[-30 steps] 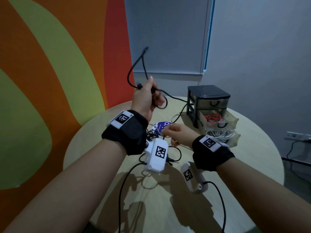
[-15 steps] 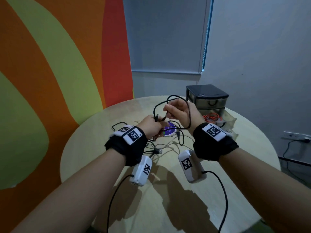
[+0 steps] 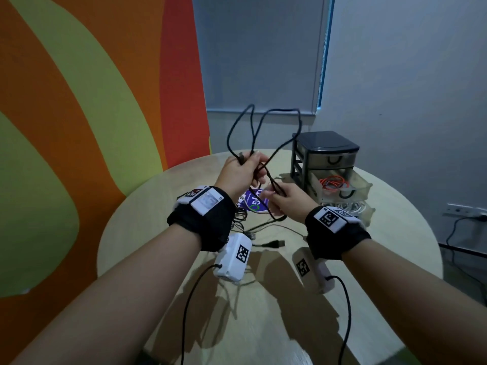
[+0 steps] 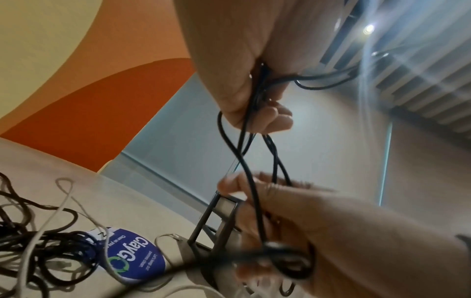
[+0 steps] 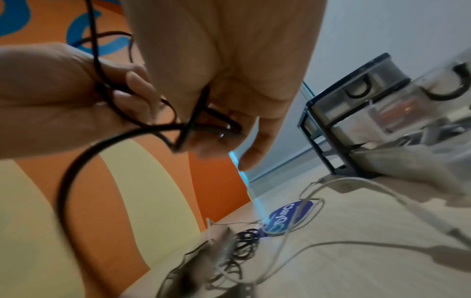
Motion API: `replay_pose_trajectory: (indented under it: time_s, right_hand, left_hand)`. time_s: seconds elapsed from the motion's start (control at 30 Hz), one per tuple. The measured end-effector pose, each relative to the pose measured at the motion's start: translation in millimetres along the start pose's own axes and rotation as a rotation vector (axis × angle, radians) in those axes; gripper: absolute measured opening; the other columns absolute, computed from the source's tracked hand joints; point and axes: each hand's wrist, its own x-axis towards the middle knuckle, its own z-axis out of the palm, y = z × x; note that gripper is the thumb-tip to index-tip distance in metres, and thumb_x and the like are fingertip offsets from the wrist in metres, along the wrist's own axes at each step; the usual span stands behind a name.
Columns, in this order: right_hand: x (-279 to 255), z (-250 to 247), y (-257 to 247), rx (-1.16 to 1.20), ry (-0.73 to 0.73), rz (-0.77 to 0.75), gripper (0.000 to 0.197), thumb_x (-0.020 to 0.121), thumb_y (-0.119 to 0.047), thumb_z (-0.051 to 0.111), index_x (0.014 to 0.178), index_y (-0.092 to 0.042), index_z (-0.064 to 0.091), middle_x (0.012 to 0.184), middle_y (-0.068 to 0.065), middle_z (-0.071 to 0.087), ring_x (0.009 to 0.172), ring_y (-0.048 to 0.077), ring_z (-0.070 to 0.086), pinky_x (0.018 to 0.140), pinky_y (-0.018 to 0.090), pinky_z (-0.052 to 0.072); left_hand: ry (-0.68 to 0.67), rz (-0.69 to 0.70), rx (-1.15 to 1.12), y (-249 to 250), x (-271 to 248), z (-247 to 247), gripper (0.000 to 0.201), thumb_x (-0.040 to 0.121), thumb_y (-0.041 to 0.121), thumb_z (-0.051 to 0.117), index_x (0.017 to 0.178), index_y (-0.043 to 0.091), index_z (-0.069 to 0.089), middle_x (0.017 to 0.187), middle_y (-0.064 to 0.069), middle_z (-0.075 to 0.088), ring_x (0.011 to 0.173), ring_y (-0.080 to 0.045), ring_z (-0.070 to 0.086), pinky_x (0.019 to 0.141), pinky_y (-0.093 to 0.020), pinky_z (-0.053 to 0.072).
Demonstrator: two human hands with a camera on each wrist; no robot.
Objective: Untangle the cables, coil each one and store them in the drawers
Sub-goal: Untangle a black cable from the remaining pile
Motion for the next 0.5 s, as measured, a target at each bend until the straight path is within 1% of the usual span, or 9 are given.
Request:
replay_pose_trajectory:
  time_s: [0.03,0.1,0.13,0.23,0.3,0.37,0.4,0.47,0.5]
  right_hand:
    - [0,-4,1,-0.047,0.006,0.019,0.023,0.097,-0.017,0.047,0.079,-0.014,0.061,0.059,-0.003,0.047,0.051,0.01,0.044,0.05,0.021,0.041]
    - [-1,-12,5,-0.103,0.01,0.055,0.022,0.097,-0.023,0.047,0.086,-0.011,0.061,0.061,-0.006,0.044,0.053,0.01,0.04,0.048,0.022,0.042]
    - [-1,-15,7,-0.1,0.015,0.068,0.021,0.097,-0.024,0.047,0.089,-0.01,0.06,0.062,-0.005,0.044,0.053,0.01,0.04,0.049,0.024,0.043]
    - [1,-22,11,-0.051,0.032,0.1,0.02,0.094,-0.025,0.054,0.092,-0.008,0.063,0.064,-0.003,0.046,0.055,0.01,0.04,0.051,0.025,0.043]
    - [0,-23,12,0.038,0.024,0.12,0.019,0.09,-0.025,0.062,0.093,-0.006,0.065,0.065,0.0,0.047,0.053,0.009,0.041,0.052,0.022,0.043]
    - [-1,-26,12,0.216,0.023,0.114,0.012,0.085,-0.02,0.068,0.082,-0.011,0.061,0.064,0.001,0.05,0.049,0.006,0.043,0.053,0.021,0.044]
    - [-2,-28,12,0.302,0.035,0.101,0.013,0.083,-0.017,0.069,0.077,-0.015,0.057,0.06,-0.002,0.053,0.048,0.005,0.045,0.054,0.02,0.044]
    - [-4,-33,12,0.379,0.071,0.073,0.011,0.083,-0.013,0.068,0.077,-0.016,0.058,0.055,-0.009,0.057,0.05,0.004,0.049,0.055,0.018,0.045]
    - [-5,-36,11,0.392,0.093,0.06,0.007,0.084,-0.013,0.066,0.079,-0.016,0.062,0.055,-0.01,0.059,0.052,0.005,0.05,0.055,0.017,0.045]
  left_hand:
    - [0.05,0.009,-0.036,2,1,-1,0.029,0.1,0.014,0.041,0.076,0.012,0.058,0.058,-0.004,0.051,0.038,-0.005,0.05,0.04,-0.015,0.035]
    - [0.138,0.019,-0.101,4,3,-5,0.03,0.1,0.016,0.041,0.076,0.013,0.058,0.051,0.003,0.053,0.038,-0.005,0.05,0.04,-0.016,0.037]
    - [0.166,0.025,-0.118,5,4,-7,0.03,0.1,0.016,0.041,0.076,0.013,0.057,0.047,0.006,0.054,0.038,-0.005,0.051,0.041,-0.016,0.038]
    - [0.225,0.05,-0.149,6,3,-8,0.031,0.1,0.017,0.041,0.074,0.014,0.056,0.043,0.008,0.053,0.039,-0.006,0.051,0.043,-0.018,0.039]
    - [0.264,0.059,-0.201,5,3,-7,0.031,0.101,0.017,0.04,0.074,0.012,0.055,0.042,0.008,0.053,0.038,-0.005,0.051,0.041,-0.017,0.039]
    - [0.316,0.058,-0.223,1,4,-10,0.031,0.101,0.017,0.039,0.073,0.012,0.054,0.047,0.005,0.054,0.037,-0.004,0.05,0.04,-0.017,0.038]
    - [0.345,0.044,-0.206,-3,6,-13,0.032,0.101,0.016,0.038,0.074,0.012,0.053,0.052,0.001,0.053,0.036,-0.003,0.049,0.039,-0.016,0.038]
    - [0.375,-0.04,-0.172,-15,11,-23,0.031,0.101,0.016,0.038,0.074,0.012,0.052,0.058,-0.004,0.051,0.034,-0.002,0.049,0.036,-0.015,0.037]
    - [0.368,-0.105,-0.162,-21,13,-28,0.029,0.101,0.015,0.038,0.076,0.011,0.052,0.058,-0.004,0.05,0.032,-0.002,0.048,0.035,-0.015,0.037]
